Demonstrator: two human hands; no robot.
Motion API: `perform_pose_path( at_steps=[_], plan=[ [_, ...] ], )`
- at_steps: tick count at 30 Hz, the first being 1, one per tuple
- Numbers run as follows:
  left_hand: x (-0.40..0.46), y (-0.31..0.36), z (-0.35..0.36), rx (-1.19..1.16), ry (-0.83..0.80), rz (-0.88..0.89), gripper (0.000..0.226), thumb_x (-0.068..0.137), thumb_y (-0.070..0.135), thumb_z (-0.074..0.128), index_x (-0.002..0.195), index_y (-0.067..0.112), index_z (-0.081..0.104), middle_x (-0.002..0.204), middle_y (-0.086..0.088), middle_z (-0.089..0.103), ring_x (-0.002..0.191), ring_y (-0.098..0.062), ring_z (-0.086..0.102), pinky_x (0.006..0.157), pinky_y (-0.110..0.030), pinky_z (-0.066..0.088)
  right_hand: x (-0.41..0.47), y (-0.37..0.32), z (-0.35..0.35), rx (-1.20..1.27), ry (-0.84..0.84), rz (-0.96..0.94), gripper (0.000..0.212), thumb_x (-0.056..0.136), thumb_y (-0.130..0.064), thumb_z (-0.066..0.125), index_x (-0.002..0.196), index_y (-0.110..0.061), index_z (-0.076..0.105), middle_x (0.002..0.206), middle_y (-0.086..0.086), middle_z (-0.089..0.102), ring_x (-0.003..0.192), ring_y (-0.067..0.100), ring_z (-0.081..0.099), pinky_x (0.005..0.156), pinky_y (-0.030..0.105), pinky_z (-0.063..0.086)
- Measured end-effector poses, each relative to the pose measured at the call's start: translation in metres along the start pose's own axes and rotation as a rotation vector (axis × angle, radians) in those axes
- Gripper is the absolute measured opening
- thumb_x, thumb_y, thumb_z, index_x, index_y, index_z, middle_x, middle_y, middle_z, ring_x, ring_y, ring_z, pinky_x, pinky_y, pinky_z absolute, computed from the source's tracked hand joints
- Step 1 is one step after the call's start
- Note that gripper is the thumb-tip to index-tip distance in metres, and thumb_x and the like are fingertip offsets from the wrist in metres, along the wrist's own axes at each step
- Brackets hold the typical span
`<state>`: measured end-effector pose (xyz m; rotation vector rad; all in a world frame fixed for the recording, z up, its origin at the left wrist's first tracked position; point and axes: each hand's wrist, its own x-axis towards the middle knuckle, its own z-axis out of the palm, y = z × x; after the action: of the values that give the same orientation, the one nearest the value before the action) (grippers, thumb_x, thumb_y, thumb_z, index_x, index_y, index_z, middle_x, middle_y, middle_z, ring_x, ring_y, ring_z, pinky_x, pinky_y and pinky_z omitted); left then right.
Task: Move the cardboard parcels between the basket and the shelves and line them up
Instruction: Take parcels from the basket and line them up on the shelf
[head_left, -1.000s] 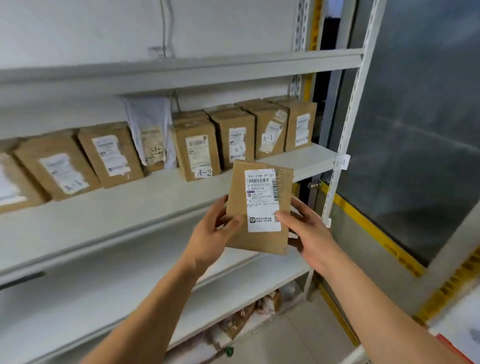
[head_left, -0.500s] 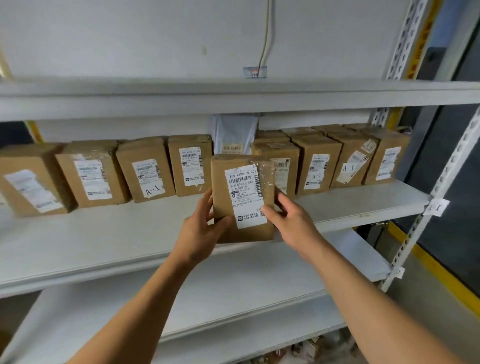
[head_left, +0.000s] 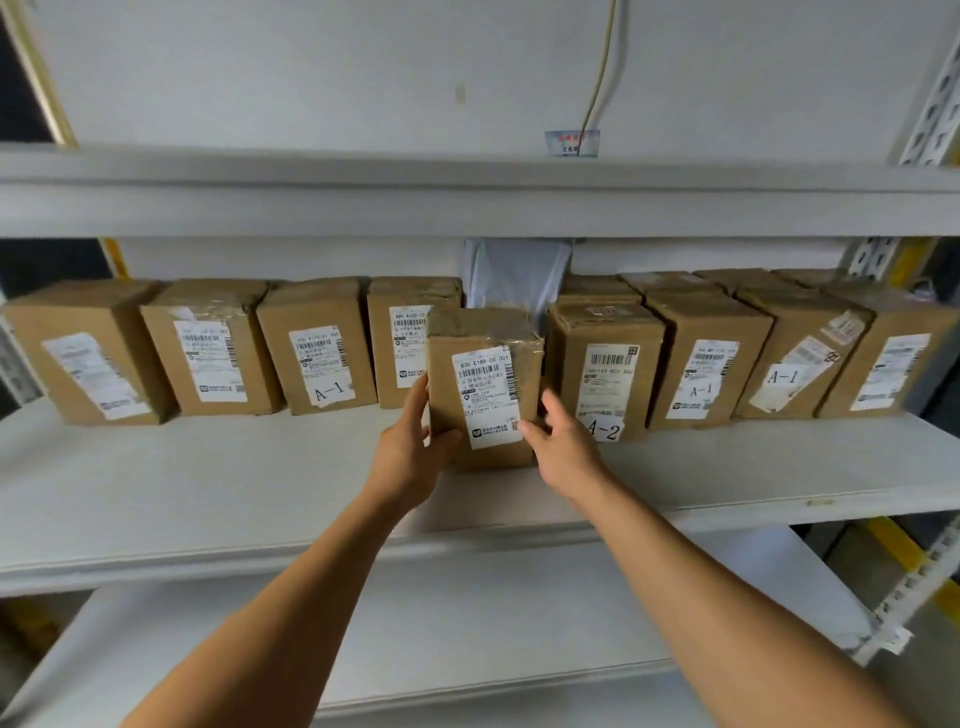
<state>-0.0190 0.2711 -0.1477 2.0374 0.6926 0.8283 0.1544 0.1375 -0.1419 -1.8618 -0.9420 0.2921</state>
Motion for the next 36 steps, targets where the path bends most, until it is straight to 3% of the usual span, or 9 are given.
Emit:
perform_pose_path(
  at_steps=[4, 9, 10, 14, 19, 23, 27, 32, 36],
  plan=[
    [0.014, -0.001, 0.011, 0.044, -0.015, 0.031, 0.084, 0.100, 0.010, 0.064, 0.165, 0.038, 0.019, 0.154, 0.014, 0.046, 0.132, -0.029, 0.062, 0.108, -0.046, 0.053, 0.020, 0.010, 0.008, 0.037, 0.128, 0.021, 0.053, 0.106, -0.015, 0.058, 0.157, -0.025, 0.047, 0.142, 0.008, 0.066, 0.135, 0.027, 0.058, 0.103, 0.032, 0.046],
    [0.029, 0.000, 0.013, 0.075, -0.054, 0.032, 0.082, 0.100, 0.007, 0.063, 0.166, 0.034, 0.020, 0.157, 0.006, 0.048, 0.131, -0.019, 0.060, 0.102, -0.026, 0.049, 0.030, 0.013, 0.011, 0.007, 0.172, 0.082, 0.052, 0.111, -0.020, 0.051, 0.162, -0.019, 0.039, 0.152, 0.008, 0.058, 0.140, 0.027, 0.054, 0.109, 0.032, 0.042],
    [0.035, -0.001, 0.013, 0.069, -0.071, 0.038, 0.083, 0.099, 0.008, 0.064, 0.165, 0.034, 0.021, 0.157, 0.007, 0.049, 0.130, -0.016, 0.060, 0.101, -0.026, 0.049, 0.032, 0.014, 0.011, 0.006, 0.181, 0.089, 0.052, 0.111, -0.022, 0.049, 0.162, -0.020, 0.038, 0.152, 0.008, 0.058, 0.140, 0.028, 0.054, 0.110, 0.033, 0.043],
    [0.059, -0.021, 0.014, 0.035, -0.121, 0.039, 0.092, 0.082, 0.029, 0.063, 0.159, 0.056, 0.019, 0.159, 0.012, 0.048, 0.129, -0.025, 0.064, 0.105, -0.051, 0.054, 0.036, 0.015, 0.013, -0.009, 0.219, 0.105, 0.051, 0.112, -0.024, 0.047, 0.162, -0.020, 0.038, 0.150, 0.008, 0.060, 0.135, 0.030, 0.058, 0.111, 0.038, 0.045],
    [0.061, -0.018, 0.014, 0.029, -0.130, 0.105, 0.090, 0.083, 0.033, 0.062, 0.149, 0.073, 0.015, 0.163, 0.013, 0.040, 0.137, -0.027, 0.057, 0.108, -0.053, 0.052, 0.036, 0.012, 0.016, -0.030, 0.278, 0.100, 0.050, 0.112, -0.022, 0.045, 0.162, -0.018, 0.038, 0.152, 0.009, 0.058, 0.136, 0.030, 0.055, 0.109, 0.034, 0.041],
    [0.062, -0.017, 0.015, 0.059, -0.130, 0.121, 0.087, 0.086, 0.034, 0.060, 0.158, 0.055, 0.015, 0.159, 0.013, 0.042, 0.131, -0.028, 0.063, 0.104, -0.052, 0.054, 0.037, 0.012, 0.018, -0.024, 0.284, 0.113, 0.051, 0.113, -0.023, 0.043, 0.163, -0.018, 0.035, 0.157, 0.009, 0.053, 0.142, 0.029, 0.051, 0.112, 0.032, 0.038],
    [0.062, -0.018, 0.016, 0.033, -0.129, 0.117, 0.086, 0.089, 0.028, 0.062, 0.157, 0.057, 0.017, 0.149, 0.024, 0.039, 0.129, -0.025, 0.065, 0.106, -0.049, 0.054, 0.038, 0.011, 0.019, -0.016, 0.288, 0.122, 0.051, 0.113, -0.024, 0.043, 0.163, -0.019, 0.035, 0.156, 0.009, 0.054, 0.141, 0.030, 0.052, 0.111, 0.033, 0.039],
    [0.061, -0.016, 0.019, 0.021, -0.109, 0.084, 0.085, 0.099, 0.006, 0.063, 0.163, 0.043, 0.021, 0.149, 0.027, 0.042, 0.118, -0.018, 0.070, 0.096, -0.032, 0.054, 0.039, 0.012, 0.019, -0.007, 0.272, 0.145, 0.051, 0.113, -0.026, 0.045, 0.163, -0.021, 0.036, 0.155, 0.007, 0.055, 0.138, 0.029, 0.054, 0.111, 0.035, 0.042],
    [0.056, -0.018, 0.021, -0.005, -0.080, 0.015, 0.081, 0.101, 0.011, 0.063, 0.162, 0.045, 0.023, 0.157, 0.013, 0.050, 0.119, -0.017, 0.070, 0.101, -0.043, 0.057, 0.036, 0.012, 0.015, 0.046, 0.232, 0.143, 0.054, 0.109, -0.031, 0.052, 0.161, -0.024, 0.041, 0.149, 0.006, 0.061, 0.134, 0.028, 0.060, 0.110, 0.036, 0.046]
  ],
)
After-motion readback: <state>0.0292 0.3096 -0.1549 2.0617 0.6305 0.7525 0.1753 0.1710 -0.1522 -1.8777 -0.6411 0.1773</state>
